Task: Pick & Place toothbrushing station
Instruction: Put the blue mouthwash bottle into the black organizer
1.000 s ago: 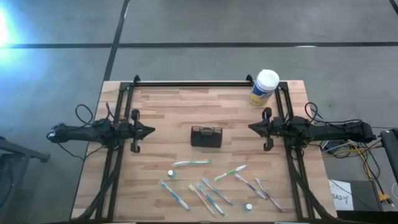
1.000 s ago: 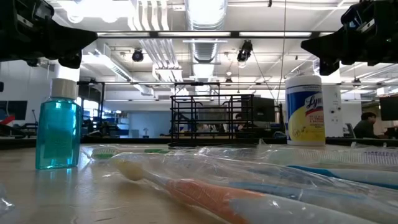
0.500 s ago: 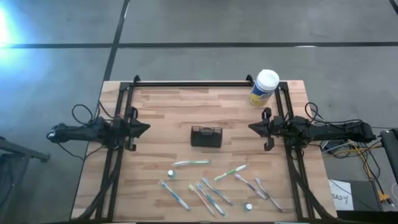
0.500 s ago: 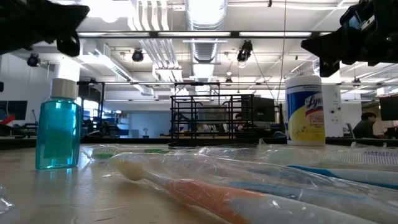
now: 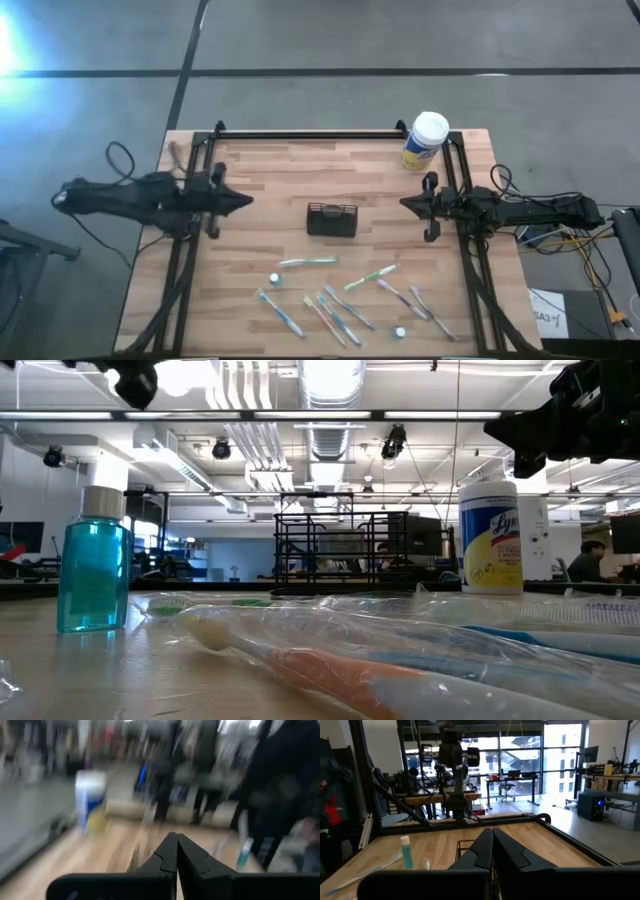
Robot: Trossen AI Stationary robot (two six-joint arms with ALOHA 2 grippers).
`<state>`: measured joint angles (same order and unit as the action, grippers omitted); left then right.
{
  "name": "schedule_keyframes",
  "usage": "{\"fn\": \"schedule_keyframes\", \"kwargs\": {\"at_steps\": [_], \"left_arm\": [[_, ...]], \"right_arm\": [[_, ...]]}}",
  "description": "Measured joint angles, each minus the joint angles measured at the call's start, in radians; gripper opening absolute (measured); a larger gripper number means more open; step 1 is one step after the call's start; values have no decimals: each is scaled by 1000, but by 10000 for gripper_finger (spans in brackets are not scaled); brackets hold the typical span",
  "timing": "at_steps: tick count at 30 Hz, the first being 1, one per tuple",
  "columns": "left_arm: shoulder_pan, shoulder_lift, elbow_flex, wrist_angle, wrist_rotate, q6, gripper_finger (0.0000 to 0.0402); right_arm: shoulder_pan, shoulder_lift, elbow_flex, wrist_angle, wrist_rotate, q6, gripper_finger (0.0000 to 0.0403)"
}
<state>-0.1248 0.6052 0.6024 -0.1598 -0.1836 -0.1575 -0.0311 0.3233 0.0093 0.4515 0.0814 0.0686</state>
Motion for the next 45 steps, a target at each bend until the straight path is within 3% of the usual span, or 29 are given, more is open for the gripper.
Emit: {"fn": "schedule_keyframes", "kwargs": {"at_steps": [7, 12, 17, 28, 38, 45], "left_arm": [[-43, 341, 414, -545, -198, -279, 2], [-80, 506, 632, -796, -212, -429, 1], [-148, 660, 757, -960, -222, -553, 4], [-276, 881, 813, -1103, -210, -809, 91], [-319, 969, 809, -1097, -18, -916, 214], [-318, 1001, 808, -1079, 50, -980, 261]], "right_arm": [[0, 1, 0, -23, 0, -31, 8], [0, 1, 0, -68, 0, -105, 8], [0, 1, 0, -111, 0, -106, 8], [0, 0, 0, -95, 0, -106, 8], [0, 0, 0, -80, 0, -90, 8], [0, 0, 0, -79, 0, -90, 8]]}}
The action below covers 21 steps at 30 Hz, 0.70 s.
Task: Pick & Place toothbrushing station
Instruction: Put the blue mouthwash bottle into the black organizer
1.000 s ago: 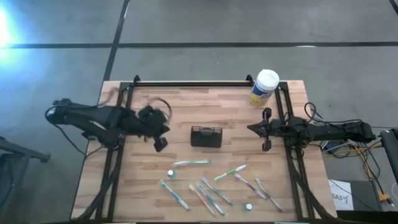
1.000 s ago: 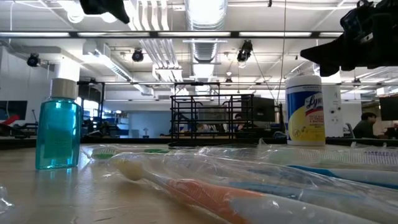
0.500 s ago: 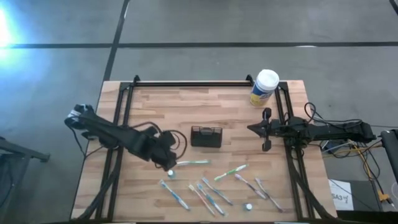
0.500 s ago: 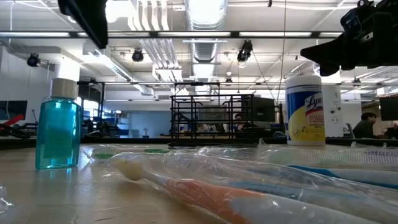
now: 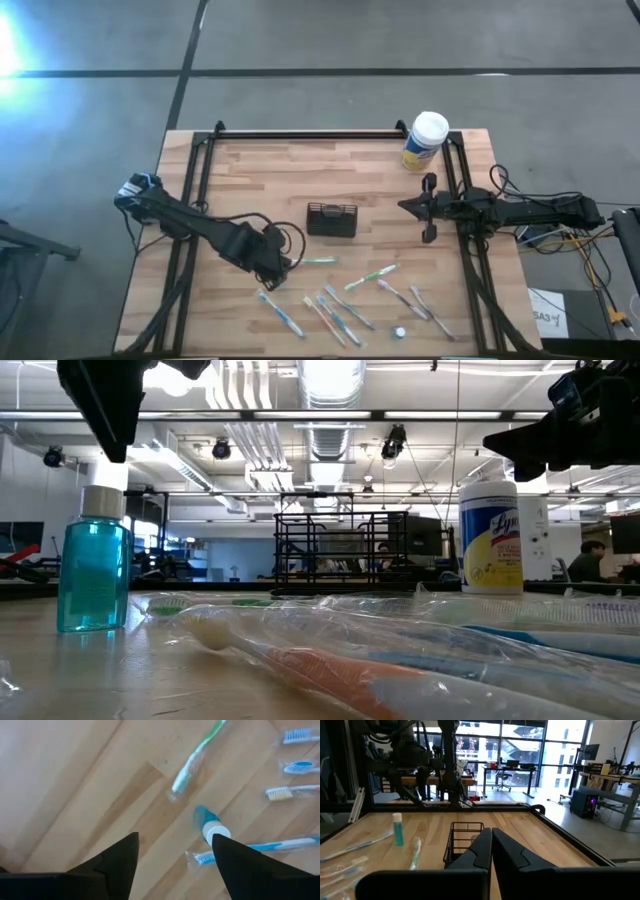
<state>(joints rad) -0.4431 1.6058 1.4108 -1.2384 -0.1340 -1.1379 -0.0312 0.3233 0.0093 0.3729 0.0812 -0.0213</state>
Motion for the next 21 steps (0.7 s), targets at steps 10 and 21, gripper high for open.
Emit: {"fn": "schedule_keyframes", "kwargs": {"at_steps": [10, 21], "left_arm": [[-1, 41, -5, 136, 100, 5, 268], [-9, 80, -8, 157, 101, 9, 268]], "right_arm": [[0, 1, 0, 0, 0, -3, 8], [0, 1, 0, -1, 0, 3, 8]]}}
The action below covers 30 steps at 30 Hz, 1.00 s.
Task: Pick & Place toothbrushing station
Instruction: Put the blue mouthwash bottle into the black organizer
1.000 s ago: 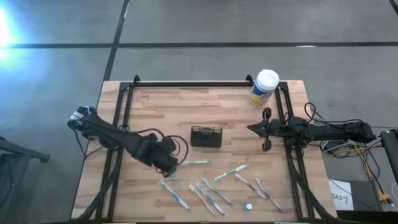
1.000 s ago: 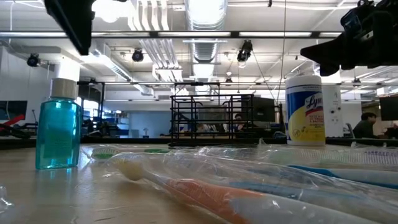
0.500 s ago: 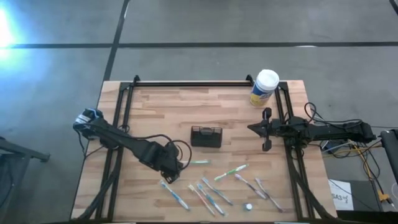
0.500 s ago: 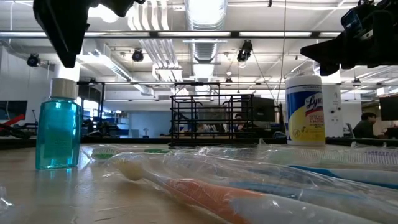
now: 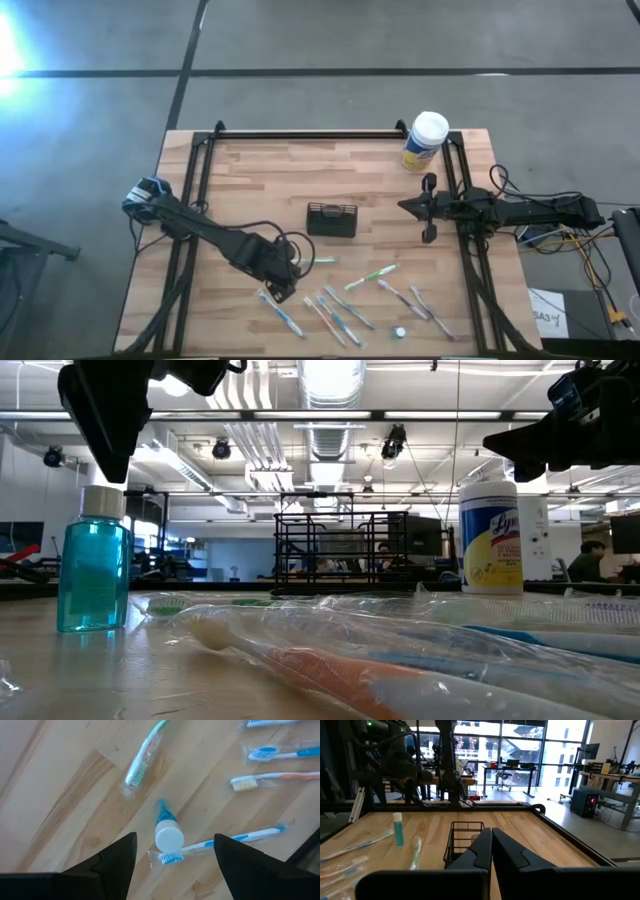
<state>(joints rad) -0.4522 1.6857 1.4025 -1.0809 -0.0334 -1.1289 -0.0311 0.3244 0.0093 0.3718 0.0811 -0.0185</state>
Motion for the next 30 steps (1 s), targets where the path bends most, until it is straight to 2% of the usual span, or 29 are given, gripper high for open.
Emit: {"fn": "schedule_keyframes", "kwargs": {"at_steps": [30], "left_arm": [[-14, 91, 0, 1, 34, 48, 263]], "right_arm": [[0, 0, 0, -1, 0, -1, 8]]}}
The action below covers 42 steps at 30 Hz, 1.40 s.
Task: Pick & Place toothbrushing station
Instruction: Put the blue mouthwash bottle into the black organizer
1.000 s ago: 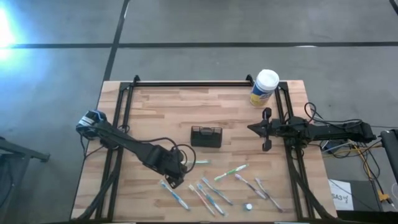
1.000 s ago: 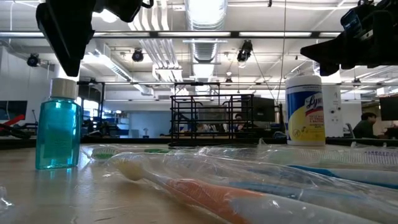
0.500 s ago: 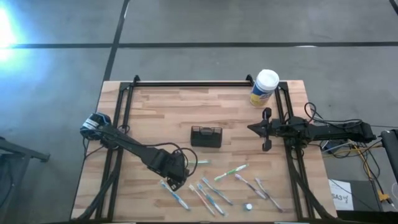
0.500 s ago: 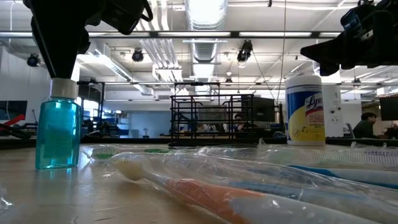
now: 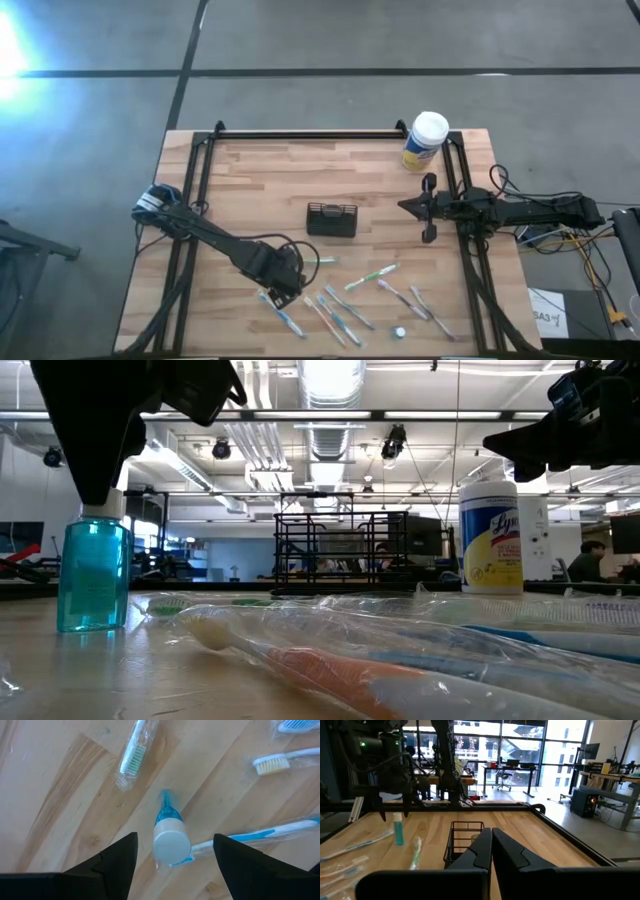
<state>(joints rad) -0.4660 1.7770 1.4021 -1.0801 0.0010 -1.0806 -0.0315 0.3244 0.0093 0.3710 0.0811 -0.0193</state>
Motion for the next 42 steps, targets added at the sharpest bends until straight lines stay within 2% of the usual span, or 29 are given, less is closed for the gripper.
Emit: {"fn": "schedule_keyframes", "kwargs": {"at_steps": [6, 10, 24, 34, 42], "left_arm": [[1, 0, 0, 0, -11, 8, 263], [1, 0, 0, 0, -11, 18, 246], [1, 0, 0, 0, -19, 86, 99], [0, -8, 49, -3, -34, 164, 96], [0, -95, 113, -49, -120, 235, 96]], "right_arm": [[0, 0, 0, 0, 0, 0, 8], [0, 0, 0, 0, 0, 0, 8], [0, 0, 0, 0, 0, 0, 8], [0, 0, 0, 0, 0, 0, 8], [0, 0, 0, 0, 0, 0, 8]]}}
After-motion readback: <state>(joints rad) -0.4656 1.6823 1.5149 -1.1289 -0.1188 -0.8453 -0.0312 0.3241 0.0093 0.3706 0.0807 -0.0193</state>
